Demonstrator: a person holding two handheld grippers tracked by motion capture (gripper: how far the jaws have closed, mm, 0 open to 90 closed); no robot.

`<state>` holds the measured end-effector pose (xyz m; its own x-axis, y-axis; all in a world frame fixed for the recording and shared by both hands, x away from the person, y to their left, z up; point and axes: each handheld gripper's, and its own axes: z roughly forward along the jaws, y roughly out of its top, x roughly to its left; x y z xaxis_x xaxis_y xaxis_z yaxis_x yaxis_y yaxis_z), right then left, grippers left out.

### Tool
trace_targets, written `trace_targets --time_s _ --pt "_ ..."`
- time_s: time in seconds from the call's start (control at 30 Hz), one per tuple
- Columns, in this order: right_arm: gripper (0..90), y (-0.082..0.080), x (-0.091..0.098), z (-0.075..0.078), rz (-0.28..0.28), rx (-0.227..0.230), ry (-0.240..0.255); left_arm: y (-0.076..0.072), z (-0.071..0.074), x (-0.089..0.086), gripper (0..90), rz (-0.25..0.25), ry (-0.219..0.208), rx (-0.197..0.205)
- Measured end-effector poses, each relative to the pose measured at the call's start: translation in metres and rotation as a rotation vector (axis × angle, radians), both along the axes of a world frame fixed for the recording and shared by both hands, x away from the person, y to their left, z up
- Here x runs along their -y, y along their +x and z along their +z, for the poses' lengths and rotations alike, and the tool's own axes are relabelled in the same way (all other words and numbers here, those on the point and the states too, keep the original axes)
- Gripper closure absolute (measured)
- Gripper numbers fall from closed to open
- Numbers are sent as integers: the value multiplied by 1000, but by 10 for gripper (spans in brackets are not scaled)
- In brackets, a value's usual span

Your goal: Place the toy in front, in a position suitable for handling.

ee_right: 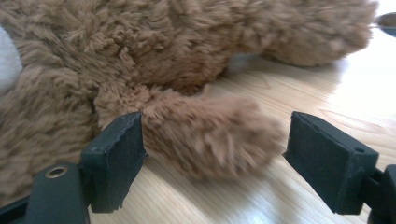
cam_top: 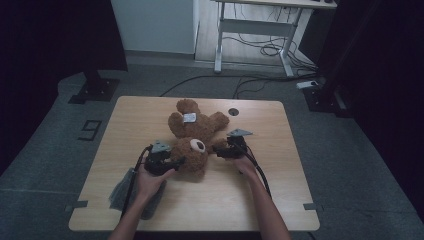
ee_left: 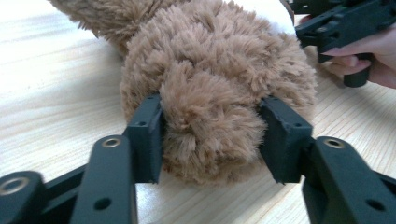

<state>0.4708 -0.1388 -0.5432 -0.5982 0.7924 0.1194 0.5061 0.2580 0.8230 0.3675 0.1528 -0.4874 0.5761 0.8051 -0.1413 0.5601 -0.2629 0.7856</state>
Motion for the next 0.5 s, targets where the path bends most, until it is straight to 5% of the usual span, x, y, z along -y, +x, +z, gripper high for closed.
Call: trace_targets --time_s 0.33,0.5 --pt "599 1 -11 -3 26 -12 6 0 -2 -7 685 0 -25 8" --pt "678 -2 -13 1 41 -13 -20 0 -1 -7 732 16 -27 23"
